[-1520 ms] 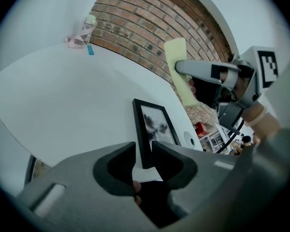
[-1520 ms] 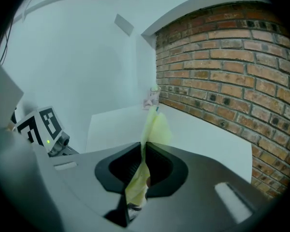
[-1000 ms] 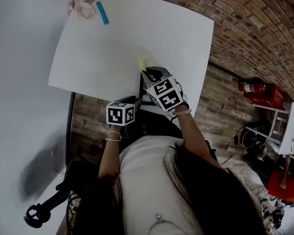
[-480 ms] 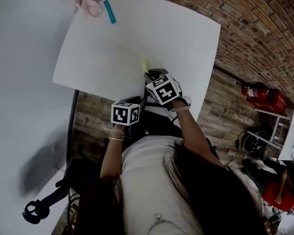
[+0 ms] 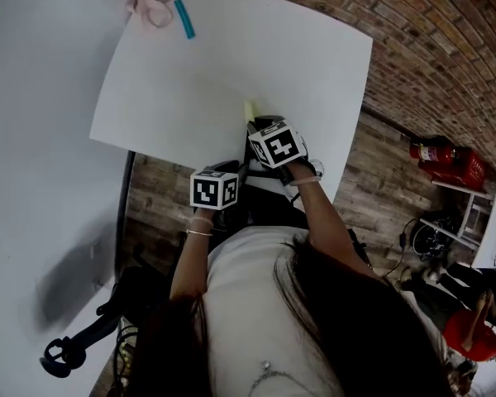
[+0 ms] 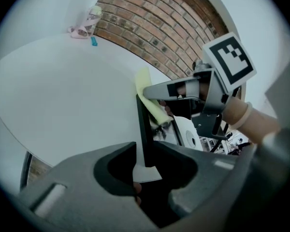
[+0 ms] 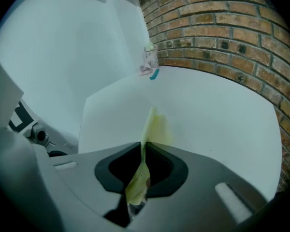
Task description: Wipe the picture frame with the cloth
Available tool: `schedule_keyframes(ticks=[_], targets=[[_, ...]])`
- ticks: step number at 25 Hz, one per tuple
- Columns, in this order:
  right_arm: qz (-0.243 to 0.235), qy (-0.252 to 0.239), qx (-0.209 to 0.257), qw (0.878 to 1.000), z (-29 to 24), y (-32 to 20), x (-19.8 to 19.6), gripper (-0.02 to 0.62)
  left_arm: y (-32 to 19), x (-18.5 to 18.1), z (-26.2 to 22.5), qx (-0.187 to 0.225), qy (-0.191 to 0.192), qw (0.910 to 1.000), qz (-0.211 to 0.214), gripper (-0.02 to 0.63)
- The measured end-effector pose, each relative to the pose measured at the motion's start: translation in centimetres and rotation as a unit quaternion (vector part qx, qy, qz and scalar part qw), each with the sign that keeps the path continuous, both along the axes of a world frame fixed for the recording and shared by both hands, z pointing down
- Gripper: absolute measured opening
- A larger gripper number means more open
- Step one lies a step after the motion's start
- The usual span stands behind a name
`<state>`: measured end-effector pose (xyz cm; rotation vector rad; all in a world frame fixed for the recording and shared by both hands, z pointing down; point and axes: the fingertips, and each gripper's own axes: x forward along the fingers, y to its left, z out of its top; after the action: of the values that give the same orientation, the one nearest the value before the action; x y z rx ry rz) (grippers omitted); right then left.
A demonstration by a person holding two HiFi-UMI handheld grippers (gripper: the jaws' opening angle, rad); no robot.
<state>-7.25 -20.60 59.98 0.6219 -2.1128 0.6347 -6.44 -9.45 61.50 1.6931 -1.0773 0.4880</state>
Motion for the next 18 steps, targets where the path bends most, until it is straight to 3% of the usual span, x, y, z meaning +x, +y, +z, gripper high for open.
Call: schedule_keyframes(ticks=[18], targets=[[0.055,0.011,-0.006,0.998,0.3,-0.6,3.7,0.037,0.0,-0.1,0.0,0.001,-0.003,0.9999,-0.011,0.110]])
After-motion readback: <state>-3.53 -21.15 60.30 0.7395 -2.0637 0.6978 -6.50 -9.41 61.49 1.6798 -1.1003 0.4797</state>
